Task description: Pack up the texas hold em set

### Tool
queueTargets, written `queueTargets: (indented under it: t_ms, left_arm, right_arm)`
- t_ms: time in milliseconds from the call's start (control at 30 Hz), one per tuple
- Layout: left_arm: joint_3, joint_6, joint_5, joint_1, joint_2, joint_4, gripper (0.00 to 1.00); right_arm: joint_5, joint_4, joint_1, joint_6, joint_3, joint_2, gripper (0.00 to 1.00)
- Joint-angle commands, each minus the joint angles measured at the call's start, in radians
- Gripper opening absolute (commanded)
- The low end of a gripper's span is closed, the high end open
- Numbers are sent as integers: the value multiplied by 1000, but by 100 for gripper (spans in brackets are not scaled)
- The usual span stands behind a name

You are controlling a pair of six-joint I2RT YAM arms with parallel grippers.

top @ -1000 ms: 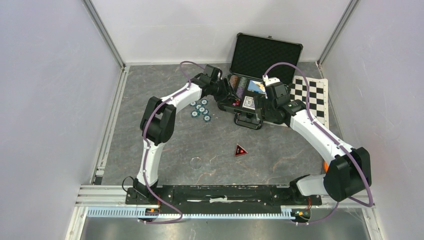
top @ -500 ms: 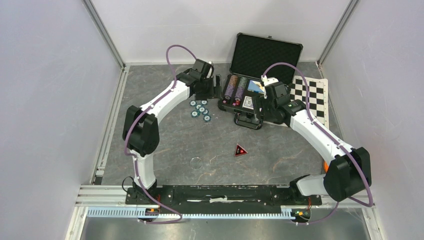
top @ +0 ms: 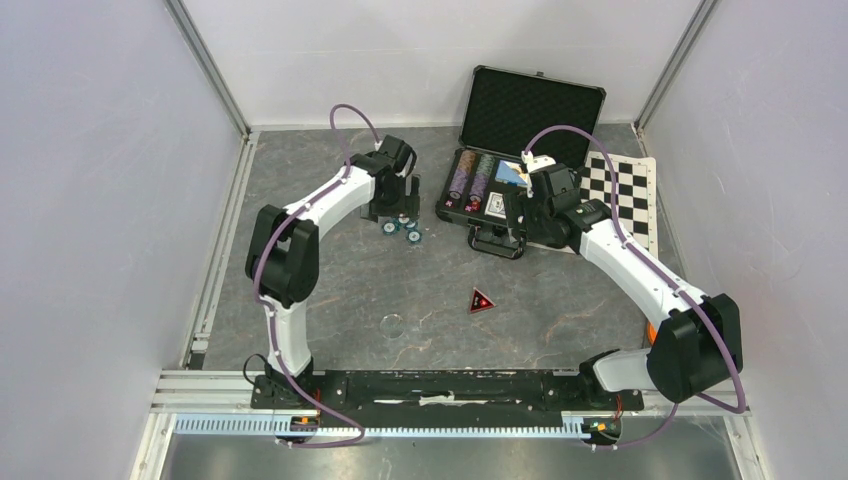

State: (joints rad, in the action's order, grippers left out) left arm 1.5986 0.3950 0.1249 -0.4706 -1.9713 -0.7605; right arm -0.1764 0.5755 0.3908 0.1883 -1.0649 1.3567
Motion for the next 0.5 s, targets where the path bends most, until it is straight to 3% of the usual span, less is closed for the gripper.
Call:
queueTargets:
  t_ms: [0, 267, 467]
  left_arm:
    - [-18, -37, -12, 26, -25, 8, 94]
    - [-167, -38, -58, 34, 89, 4, 95]
    - [-479, -40, -80, -64, 393, 3, 100]
  right_arm:
    - [8, -32, -3, -6, 4, -7, 95]
    - [24, -32, -3, -5, 12, -4, 95]
    - [37, -33, -2, -11, 28, -13, 95]
